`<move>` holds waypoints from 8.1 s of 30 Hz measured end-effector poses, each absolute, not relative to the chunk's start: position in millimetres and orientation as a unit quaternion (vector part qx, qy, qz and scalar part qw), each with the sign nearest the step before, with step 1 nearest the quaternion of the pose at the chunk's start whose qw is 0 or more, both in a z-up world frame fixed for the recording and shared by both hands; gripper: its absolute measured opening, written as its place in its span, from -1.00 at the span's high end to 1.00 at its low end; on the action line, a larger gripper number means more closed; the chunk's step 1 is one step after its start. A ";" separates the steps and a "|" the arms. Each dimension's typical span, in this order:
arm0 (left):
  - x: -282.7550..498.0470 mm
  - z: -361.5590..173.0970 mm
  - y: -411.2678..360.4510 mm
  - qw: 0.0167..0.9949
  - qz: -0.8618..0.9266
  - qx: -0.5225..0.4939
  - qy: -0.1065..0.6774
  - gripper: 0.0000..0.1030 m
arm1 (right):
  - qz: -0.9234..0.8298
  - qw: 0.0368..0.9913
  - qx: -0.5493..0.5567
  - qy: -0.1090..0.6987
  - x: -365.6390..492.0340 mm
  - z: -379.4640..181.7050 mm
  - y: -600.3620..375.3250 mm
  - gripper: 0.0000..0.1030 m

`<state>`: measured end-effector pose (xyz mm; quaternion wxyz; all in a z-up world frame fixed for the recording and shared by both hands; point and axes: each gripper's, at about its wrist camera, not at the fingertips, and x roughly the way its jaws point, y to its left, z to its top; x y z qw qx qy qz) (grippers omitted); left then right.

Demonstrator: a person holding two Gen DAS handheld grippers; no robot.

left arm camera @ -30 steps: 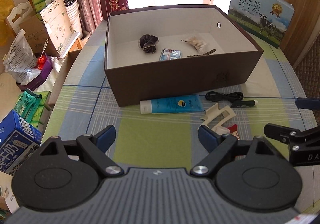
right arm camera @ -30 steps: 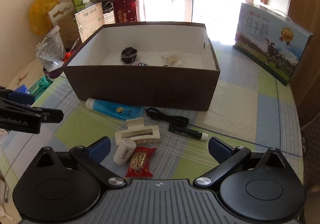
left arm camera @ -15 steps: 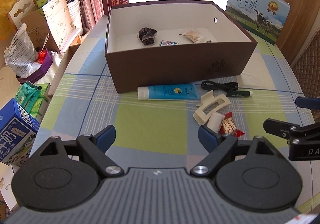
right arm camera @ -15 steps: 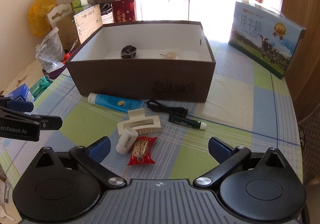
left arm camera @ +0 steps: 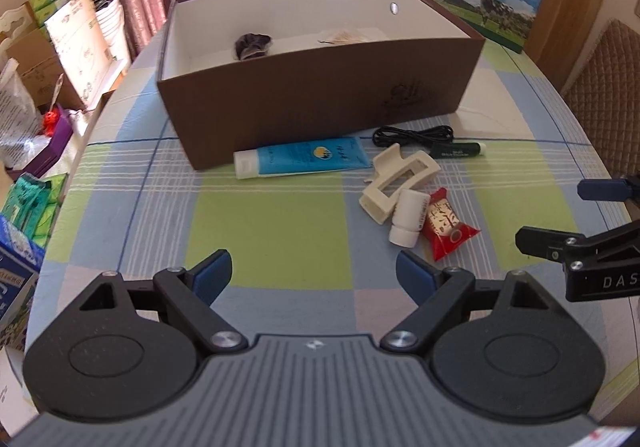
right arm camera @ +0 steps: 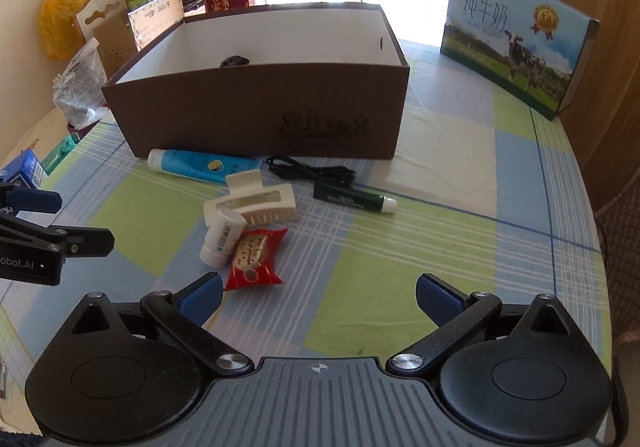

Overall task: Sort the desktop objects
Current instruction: 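Withdraw both tools from the box toward the items on the tablecloth, then grasp the white pill bottle with the left tool while the right tool approaches the red candy, then close the right tool on the red-wrapped candy and lift it, then carry the pill bottle and candy over the box and open both tools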

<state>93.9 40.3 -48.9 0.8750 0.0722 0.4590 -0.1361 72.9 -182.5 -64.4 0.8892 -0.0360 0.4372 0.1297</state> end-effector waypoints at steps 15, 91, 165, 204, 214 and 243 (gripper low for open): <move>112.0 -92.7 -0.7 0.847 -0.230 0.115 0.466 -0.01 | 0.108 0.872 -0.002 0.477 87.2 -96.5 -208.7 -0.33; 154.6 -115.7 80.9 0.848 -0.129 0.074 0.510 0.56 | 0.181 0.868 -0.007 0.462 111.3 -92.6 -153.7 -0.33; 109.8 -64.1 31.8 0.857 -0.230 0.080 0.454 0.56 | 0.251 0.838 -0.015 0.485 93.4 -78.4 -148.1 0.51; 294.0 18.1 73.3 0.906 -0.171 0.070 0.381 0.56 | 0.214 0.884 -0.013 0.415 303.8 8.0 -168.4 0.51; 329.0 -24.7 57.4 0.876 -0.178 0.113 0.435 0.56 | 0.217 0.852 -0.102 0.465 333.9 -41.5 -143.0 0.51; 360.9 -90.7 43.9 0.788 -0.162 0.181 0.566 0.38 | 0.234 0.786 -0.149 0.553 357.4 -82.2 -124.6 0.50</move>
